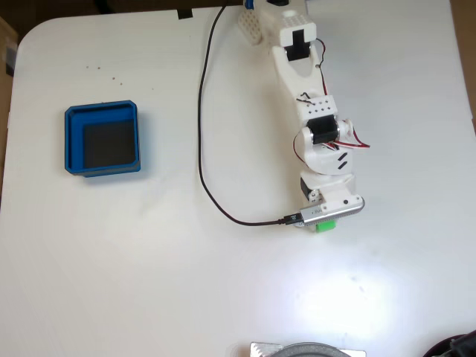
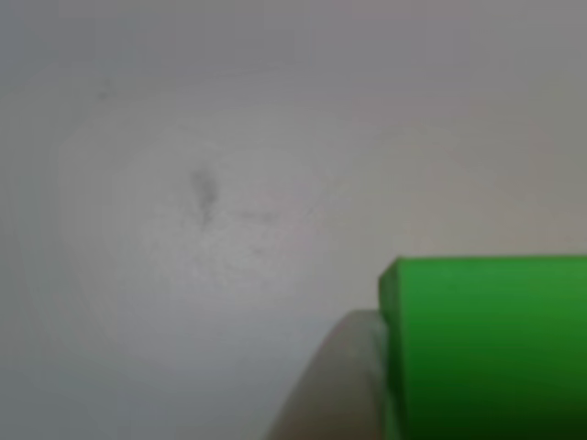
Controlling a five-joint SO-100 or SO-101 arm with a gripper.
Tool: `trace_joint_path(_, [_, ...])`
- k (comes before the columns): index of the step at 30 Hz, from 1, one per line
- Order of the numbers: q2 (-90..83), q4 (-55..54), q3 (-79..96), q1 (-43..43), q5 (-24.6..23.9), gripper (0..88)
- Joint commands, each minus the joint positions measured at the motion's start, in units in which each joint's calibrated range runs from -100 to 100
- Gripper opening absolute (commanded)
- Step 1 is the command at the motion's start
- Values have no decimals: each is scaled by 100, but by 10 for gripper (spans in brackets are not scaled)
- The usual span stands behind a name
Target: Pick up green cube and drop it in the blue box
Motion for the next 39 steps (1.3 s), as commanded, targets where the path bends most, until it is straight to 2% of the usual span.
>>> trace_joint_path(1, [-1066, 439, -355, 59, 15, 20])
trace_joint_path(14, [-2855, 2395, -355, 548, 15, 20])
trace_joint_path(19, [-3198, 3186, -355, 1082, 15, 20])
trace_joint_path(30, [-3290, 3333, -346, 2777, 10, 20])
trace_joint_path(39, [-3265, 3268, -346, 3738, 10, 20])
